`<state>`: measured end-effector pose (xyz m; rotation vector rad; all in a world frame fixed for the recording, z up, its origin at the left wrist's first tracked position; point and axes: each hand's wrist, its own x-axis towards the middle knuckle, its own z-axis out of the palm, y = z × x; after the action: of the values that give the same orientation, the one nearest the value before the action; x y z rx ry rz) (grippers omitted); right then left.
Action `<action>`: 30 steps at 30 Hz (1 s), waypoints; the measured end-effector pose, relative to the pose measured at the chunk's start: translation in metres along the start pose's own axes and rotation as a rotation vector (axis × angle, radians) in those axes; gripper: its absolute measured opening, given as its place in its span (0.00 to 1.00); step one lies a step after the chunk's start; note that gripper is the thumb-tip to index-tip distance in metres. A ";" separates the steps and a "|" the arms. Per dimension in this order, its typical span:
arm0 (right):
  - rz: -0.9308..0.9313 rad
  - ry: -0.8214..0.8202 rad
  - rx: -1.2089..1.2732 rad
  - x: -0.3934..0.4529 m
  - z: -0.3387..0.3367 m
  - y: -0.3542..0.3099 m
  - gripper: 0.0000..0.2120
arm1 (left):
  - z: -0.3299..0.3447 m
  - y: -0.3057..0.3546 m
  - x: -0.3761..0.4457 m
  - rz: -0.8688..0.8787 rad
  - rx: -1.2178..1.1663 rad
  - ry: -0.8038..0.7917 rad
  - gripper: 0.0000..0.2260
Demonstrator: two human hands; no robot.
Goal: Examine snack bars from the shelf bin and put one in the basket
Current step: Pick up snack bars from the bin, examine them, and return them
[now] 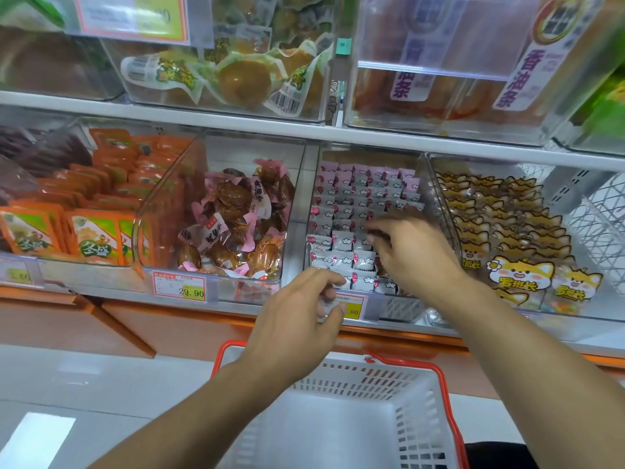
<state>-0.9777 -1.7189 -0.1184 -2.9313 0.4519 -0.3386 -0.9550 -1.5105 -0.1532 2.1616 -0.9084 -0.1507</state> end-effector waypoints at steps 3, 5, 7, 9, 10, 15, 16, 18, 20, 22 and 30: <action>0.029 -0.038 0.028 -0.001 0.002 -0.002 0.09 | 0.000 0.002 0.000 0.055 0.063 0.026 0.13; 0.061 -0.022 0.118 0.000 0.002 -0.003 0.03 | 0.000 0.003 0.002 0.124 0.133 0.049 0.12; 0.085 0.005 0.196 0.001 0.004 -0.004 0.01 | 0.001 0.003 0.003 0.184 0.192 0.041 0.15; 0.133 0.098 0.339 0.001 0.005 -0.005 0.01 | 0.003 0.002 0.003 0.225 0.216 0.011 0.18; 0.155 0.159 0.428 0.001 0.003 -0.006 0.01 | 0.004 0.002 0.003 0.235 0.214 0.001 0.18; 0.171 0.491 0.774 -0.007 -0.015 -0.012 0.06 | 0.004 0.006 0.001 0.186 0.041 0.104 0.16; 0.175 0.548 0.832 -0.010 -0.018 -0.013 0.07 | 0.003 0.008 0.002 0.122 -0.057 0.144 0.14; 0.211 0.600 0.941 -0.017 -0.024 -0.015 0.08 | 0.000 0.011 0.003 -0.036 -0.298 0.206 0.10; 0.311 0.547 1.134 -0.024 -0.025 -0.017 0.07 | -0.004 0.012 0.007 -0.177 -0.507 0.232 0.09; 0.458 0.401 1.456 -0.033 -0.024 -0.023 0.06 | -0.007 0.012 0.010 -0.272 -0.625 0.230 0.09; 0.632 0.034 1.691 -0.049 -0.018 -0.021 0.03 | -0.017 0.003 0.012 -0.441 -0.780 0.260 0.07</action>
<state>-1.0219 -1.6862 -0.1068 -1.0866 0.6021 -0.3733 -0.9414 -1.5099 -0.1370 1.5537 -0.1510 -0.3621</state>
